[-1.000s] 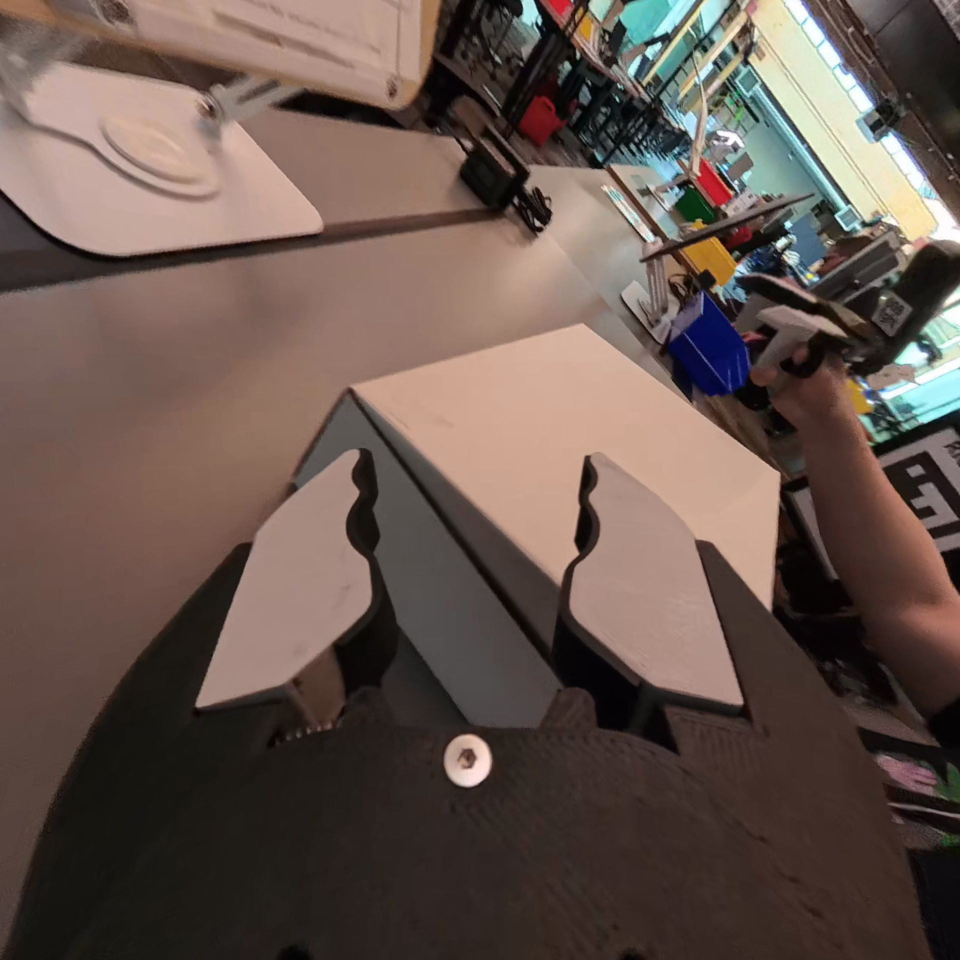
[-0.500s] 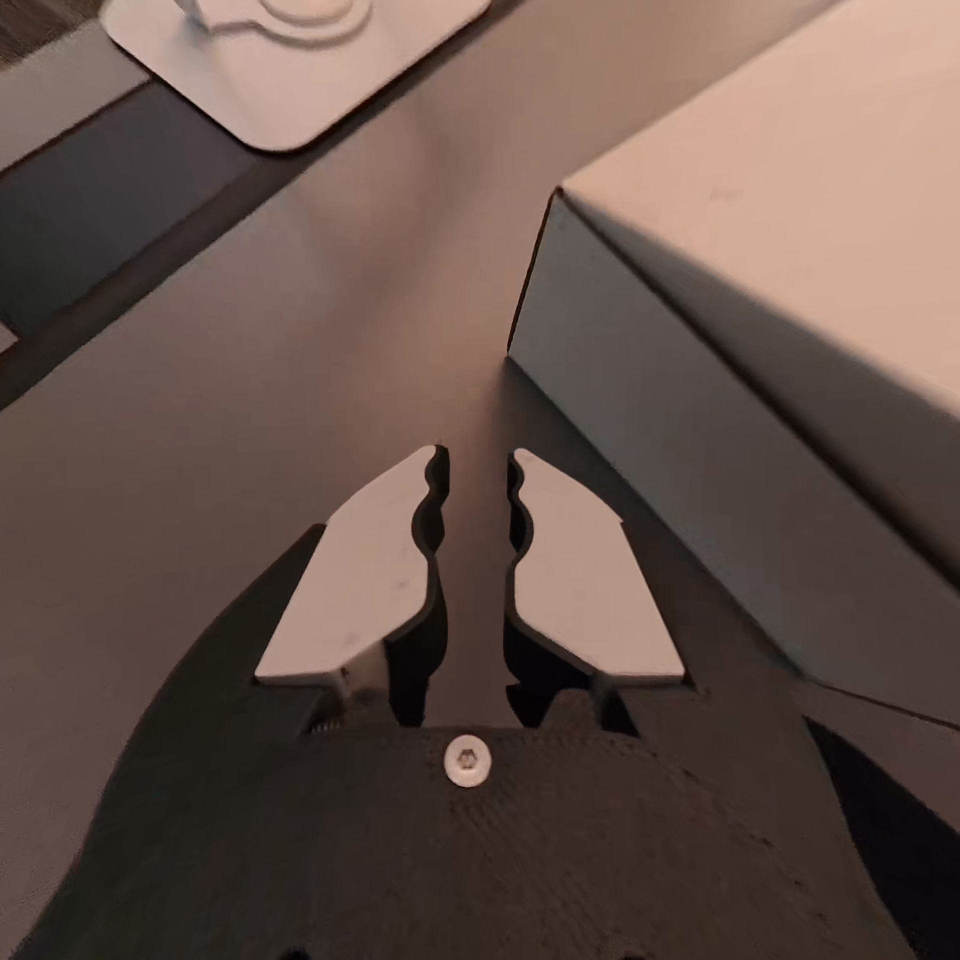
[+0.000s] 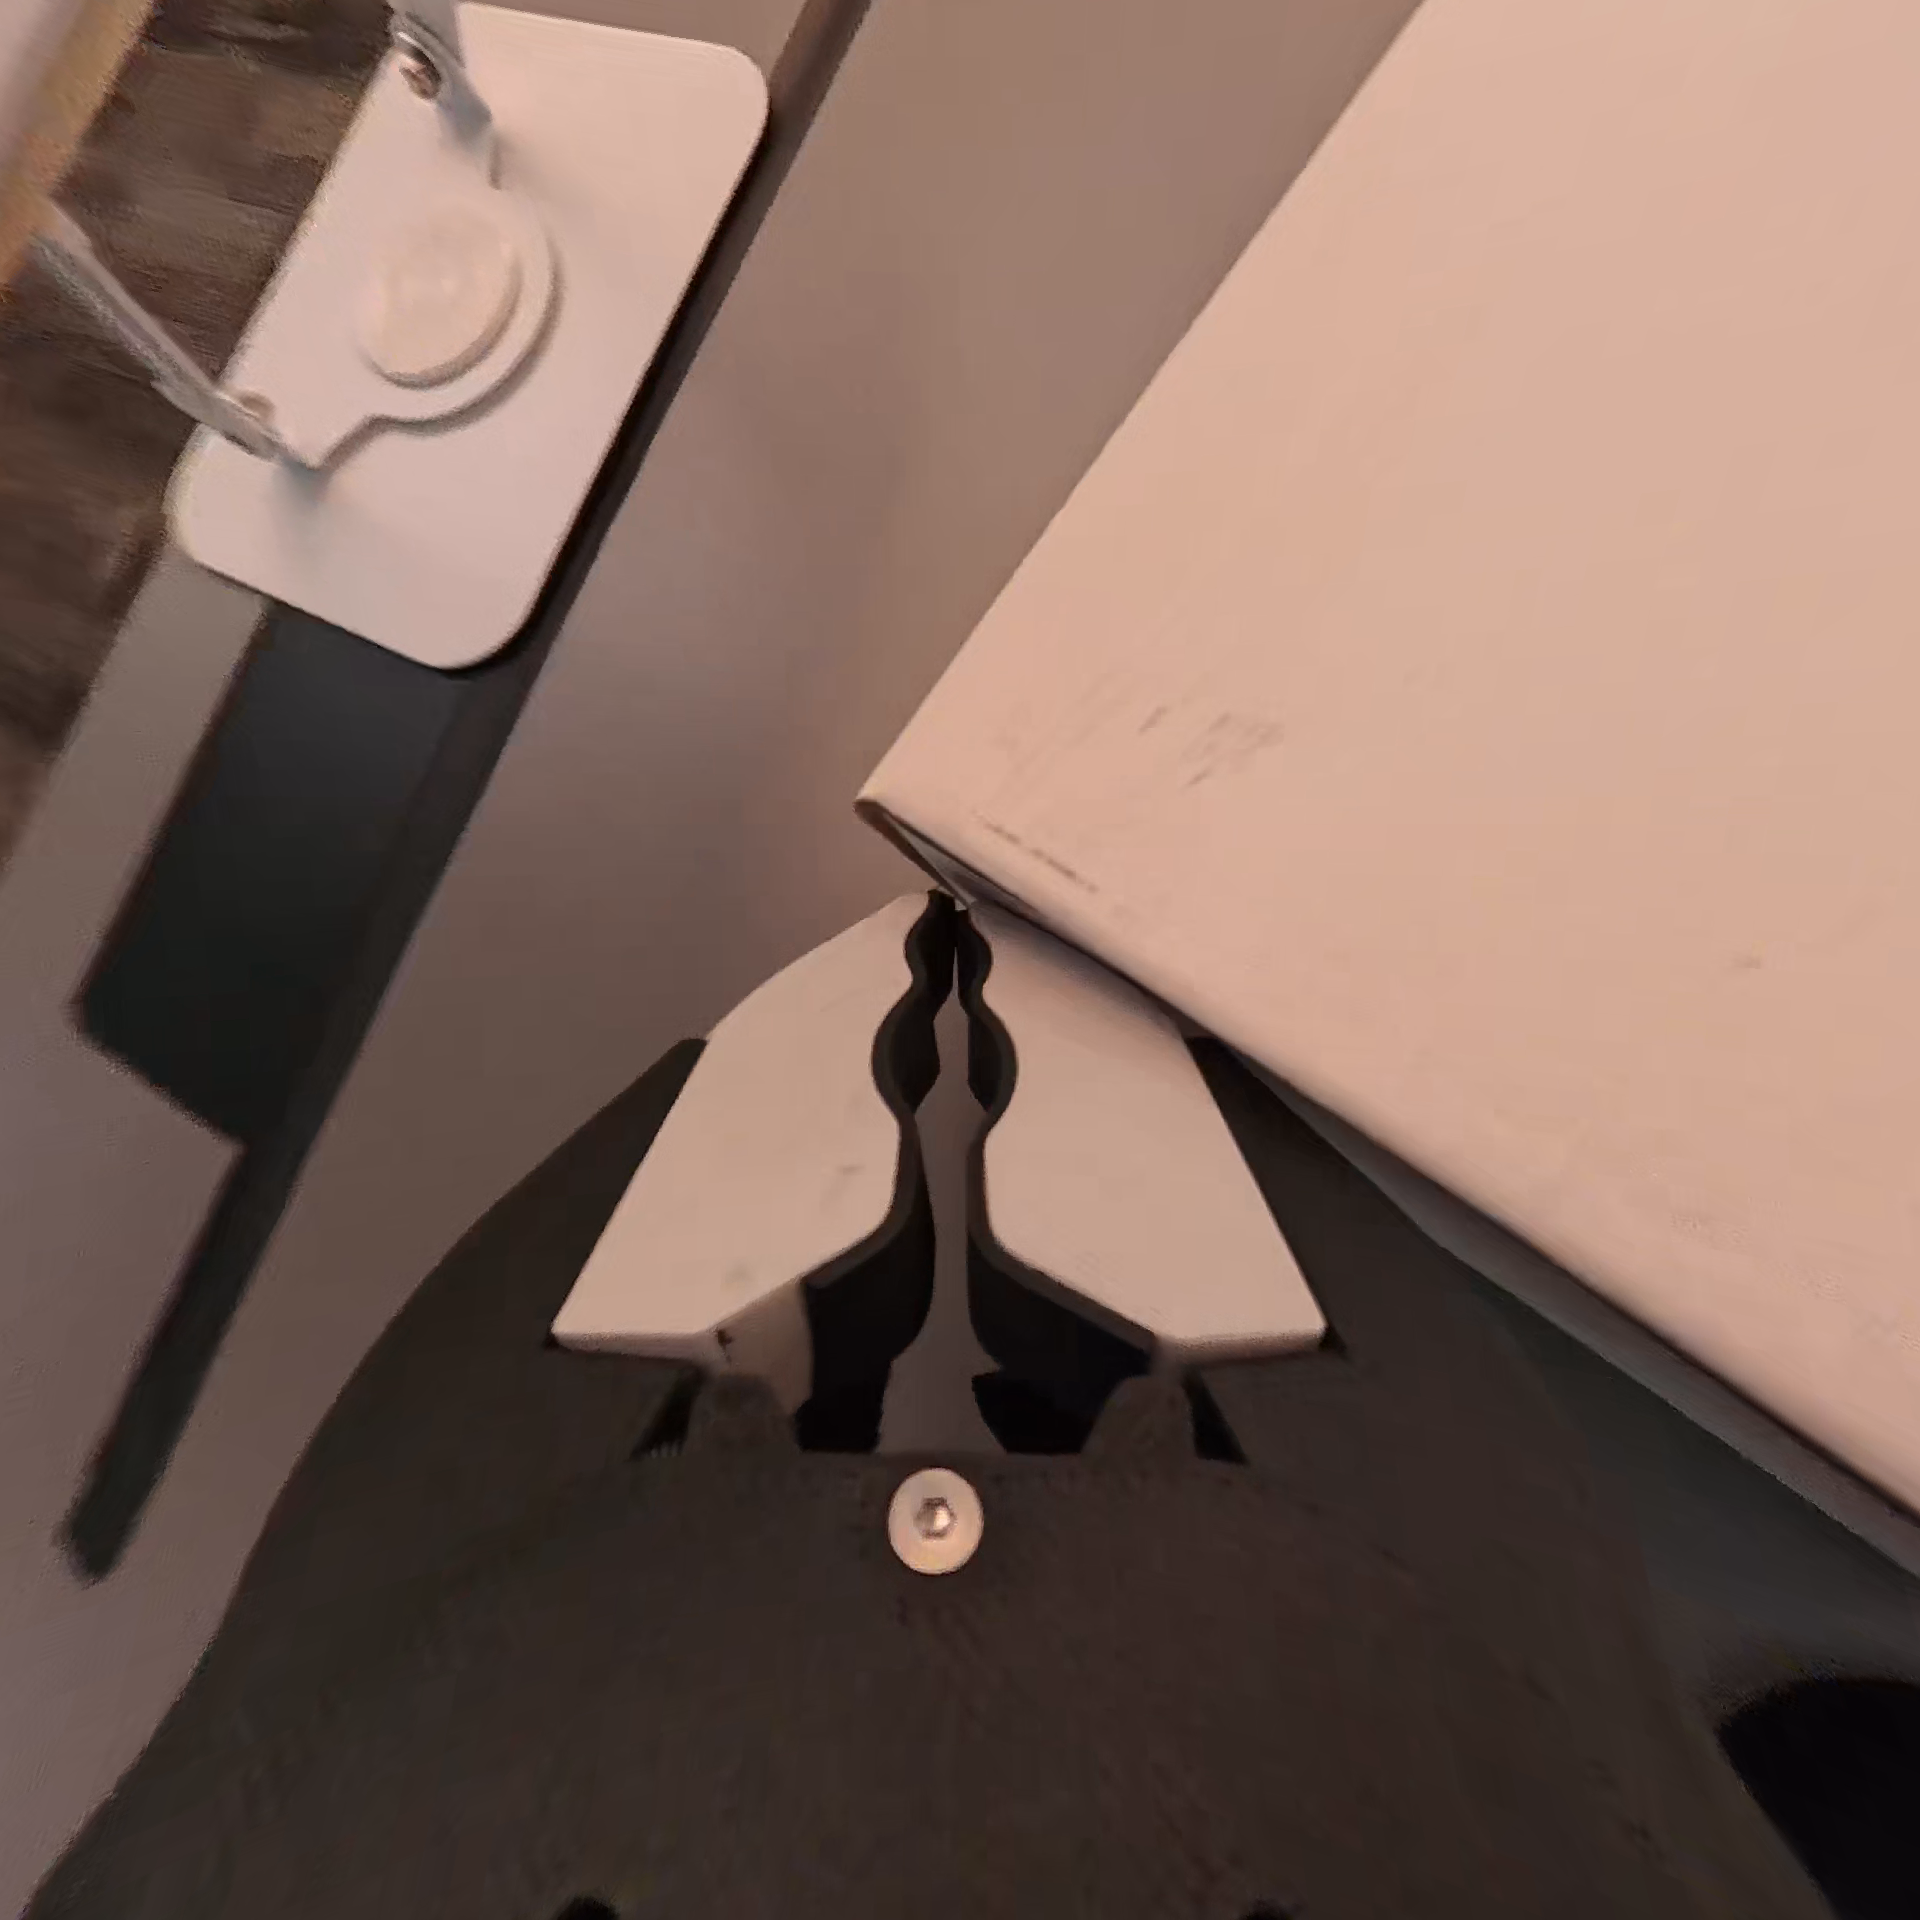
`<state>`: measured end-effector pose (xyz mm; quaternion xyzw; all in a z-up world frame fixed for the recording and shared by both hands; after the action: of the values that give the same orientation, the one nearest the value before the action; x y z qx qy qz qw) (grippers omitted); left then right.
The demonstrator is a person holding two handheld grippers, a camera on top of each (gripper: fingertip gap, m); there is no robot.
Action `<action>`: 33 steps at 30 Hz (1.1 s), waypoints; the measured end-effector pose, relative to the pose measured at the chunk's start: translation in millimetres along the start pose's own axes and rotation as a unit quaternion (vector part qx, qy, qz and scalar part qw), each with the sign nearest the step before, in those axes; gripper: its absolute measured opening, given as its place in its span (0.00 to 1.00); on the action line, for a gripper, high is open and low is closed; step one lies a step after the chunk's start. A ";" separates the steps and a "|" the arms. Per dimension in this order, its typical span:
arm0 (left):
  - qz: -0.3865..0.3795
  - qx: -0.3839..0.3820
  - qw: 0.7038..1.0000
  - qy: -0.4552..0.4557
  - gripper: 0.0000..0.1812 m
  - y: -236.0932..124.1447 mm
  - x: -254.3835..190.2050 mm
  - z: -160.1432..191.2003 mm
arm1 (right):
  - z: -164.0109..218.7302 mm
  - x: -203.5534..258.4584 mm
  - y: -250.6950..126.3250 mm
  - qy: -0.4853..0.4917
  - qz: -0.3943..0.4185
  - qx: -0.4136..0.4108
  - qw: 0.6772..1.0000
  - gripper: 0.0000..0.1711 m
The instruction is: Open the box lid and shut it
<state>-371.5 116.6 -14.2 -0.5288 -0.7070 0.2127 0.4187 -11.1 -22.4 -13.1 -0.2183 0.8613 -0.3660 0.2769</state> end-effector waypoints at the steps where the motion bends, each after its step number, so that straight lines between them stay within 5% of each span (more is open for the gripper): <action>1: -0.015 0.005 1.000 0.021 0.00 -0.8 -1.9 -1.6 | -1.0 -0.3 0.9 -0.007 0.006 0.000 1.000 0.00; 17: -0.090 0.048 0.990 0.101 0.00 -8.1 -15.4 -5.8 | 7.8 -4.6 1.1 0.056 0.040 -0.030 0.997 0.00; 33: -0.268 0.189 0.893 0.307 0.00 -46.8 -31.1 -1.2 | 63.9 12.7 -77.1 0.156 0.083 -0.155 0.972 0.00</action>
<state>-394.4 71.3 9.9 -0.2692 -0.6046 0.0487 0.7481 33.4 -111.4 3.8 -0.1267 0.9550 -0.2338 0.1312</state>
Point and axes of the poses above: each gripper's, where its closed fingertips meet, y out along the fingers, z out of its underside, x = y × z across the jaws, the point moved 10 cm from there along -y, back along the fingers, and after that the axes turned 11 degrees about y, right-handed, at the moved point
